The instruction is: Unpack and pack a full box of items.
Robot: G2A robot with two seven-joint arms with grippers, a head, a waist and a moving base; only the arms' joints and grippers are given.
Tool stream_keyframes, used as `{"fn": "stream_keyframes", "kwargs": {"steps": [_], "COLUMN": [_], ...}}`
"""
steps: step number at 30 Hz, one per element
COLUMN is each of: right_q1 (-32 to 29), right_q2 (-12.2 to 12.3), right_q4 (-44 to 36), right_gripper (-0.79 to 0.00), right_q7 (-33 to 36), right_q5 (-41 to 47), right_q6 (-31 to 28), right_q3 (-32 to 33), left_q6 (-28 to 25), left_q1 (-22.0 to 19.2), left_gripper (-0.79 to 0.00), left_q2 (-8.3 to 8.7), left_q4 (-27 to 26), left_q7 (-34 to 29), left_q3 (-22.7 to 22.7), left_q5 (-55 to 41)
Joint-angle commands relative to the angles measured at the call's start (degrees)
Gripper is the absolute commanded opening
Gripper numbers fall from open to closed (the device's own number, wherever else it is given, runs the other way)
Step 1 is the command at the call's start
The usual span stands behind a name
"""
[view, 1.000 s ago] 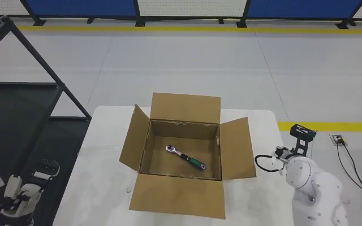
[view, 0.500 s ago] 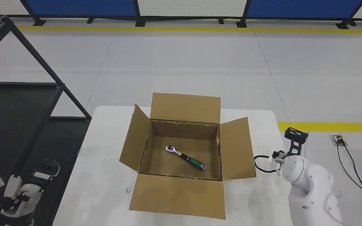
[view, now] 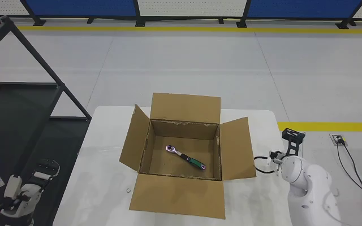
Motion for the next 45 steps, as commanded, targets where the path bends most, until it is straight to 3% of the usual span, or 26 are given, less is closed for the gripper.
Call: {"fn": "stream_keyframes", "kwargs": {"steps": [1,9,16,21,27,32,38,43,45], "right_q1": [-0.1,-2.2,-5.5,-6.3,-4.2,3.1,15.3,24.9,26.3], "right_q2": [0.0,0.3,0.2,0.4,1.0,0.8,-1.3,-4.2,-4.6], "right_q4": [-0.6,-7.5,-24.2,-37.0,-43.4,-37.3,-20.2,-2.1,0.8], "right_gripper": [0.000,0.000,0.000,0.000,0.000,0.000,0.000,0.000,0.000], "right_q7": [0.3,-0.1,-1.0,1.5,6.6,12.0,16.7,18.0,18.6], "right_q5": [0.1,1.4,7.1,14.4,14.3,8.1,1.0,5.0,6.5], "right_q6": [0.2,1.6,5.5,-1.7,-13.9,-19.6,-16.0,-10.1,-10.1], "right_q3": [0.1,2.3,5.6,4.1,-8.1,-22.9,-38.4,-44.5,-45.1], "left_q6": [0.0,0.0,0.0,0.0,0.0,0.0,0.0,0.0,0.0], "left_q1": [0.0,0.0,0.0,0.0,0.0,0.0,0.0,0.0,0.0], "left_gripper": [0.000,0.000,0.000,0.000,0.000,0.000,0.000,0.000,0.000], "left_q2": [0.00,0.00,0.00,0.00,0.00,0.00,0.00,0.00,0.00], "left_q4": [0.0,0.0,0.0,0.0,0.0,0.0,0.0,0.0,0.0], "left_q7": [0.0,0.0,0.0,0.0,0.0,0.0,0.0,0.0,0.0], "left_q3": [0.0,0.0,0.0,0.0,0.0,0.0,0.0,0.0,0.0], "left_q5": [0.0,0.0,0.0,0.0,0.0,0.0,0.0,0.0,0.0]}}
